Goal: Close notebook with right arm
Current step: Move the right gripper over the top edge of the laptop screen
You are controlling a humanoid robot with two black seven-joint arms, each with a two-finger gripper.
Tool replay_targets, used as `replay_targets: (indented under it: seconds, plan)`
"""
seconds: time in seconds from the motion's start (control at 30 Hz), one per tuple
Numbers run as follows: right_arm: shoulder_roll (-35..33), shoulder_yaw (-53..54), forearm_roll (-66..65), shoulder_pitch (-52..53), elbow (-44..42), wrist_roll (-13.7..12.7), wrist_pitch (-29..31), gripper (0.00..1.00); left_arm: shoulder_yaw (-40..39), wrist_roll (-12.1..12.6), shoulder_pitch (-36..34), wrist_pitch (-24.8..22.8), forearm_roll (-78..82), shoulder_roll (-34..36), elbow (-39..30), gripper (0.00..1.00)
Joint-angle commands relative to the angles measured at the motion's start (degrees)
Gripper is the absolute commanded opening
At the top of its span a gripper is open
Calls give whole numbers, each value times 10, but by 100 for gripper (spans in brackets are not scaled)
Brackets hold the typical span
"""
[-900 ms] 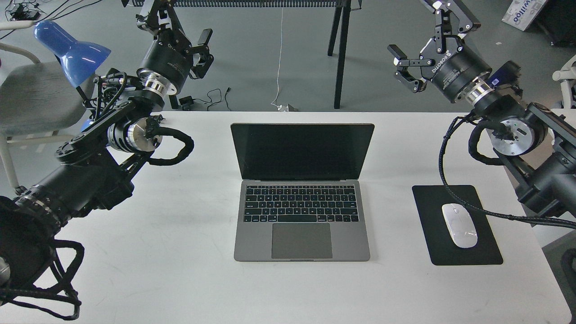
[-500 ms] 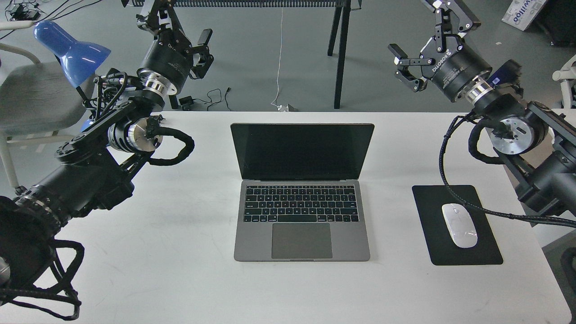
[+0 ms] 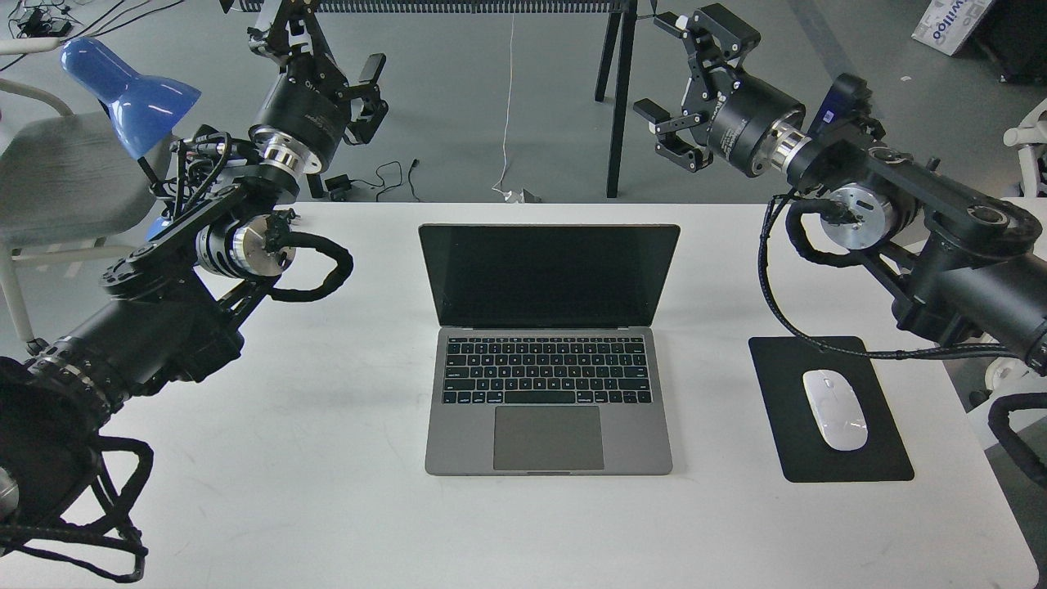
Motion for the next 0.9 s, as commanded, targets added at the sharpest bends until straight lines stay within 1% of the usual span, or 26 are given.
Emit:
replay_targets:
  seconds: [0.0,0.13,0.23,0.33,0.73,0.87]
  plan:
    - [12,-75,-1,38,-19,-10,-4,100,0,0,0,0,0,0,0,100]
    - [30,-148,-1,64,-42,-12,-4,100,0,0,0,0,-1,0,0,100]
    - [47,-203,-1,81,-59,-18,-4,100,0,0,0,0,-1,1,0,100]
    - [65,-237,-1,85,-72,-20,-5,100,0,0,0,0,-1,1,0,100]
    - [71,-257,-15,91,-68,-24,4,100,-1,0,-1,0,-1,1,0,100]
    - [67,-258,-26,91,-49,-24,5,100,0,0,-1,0,-1,0,0,100]
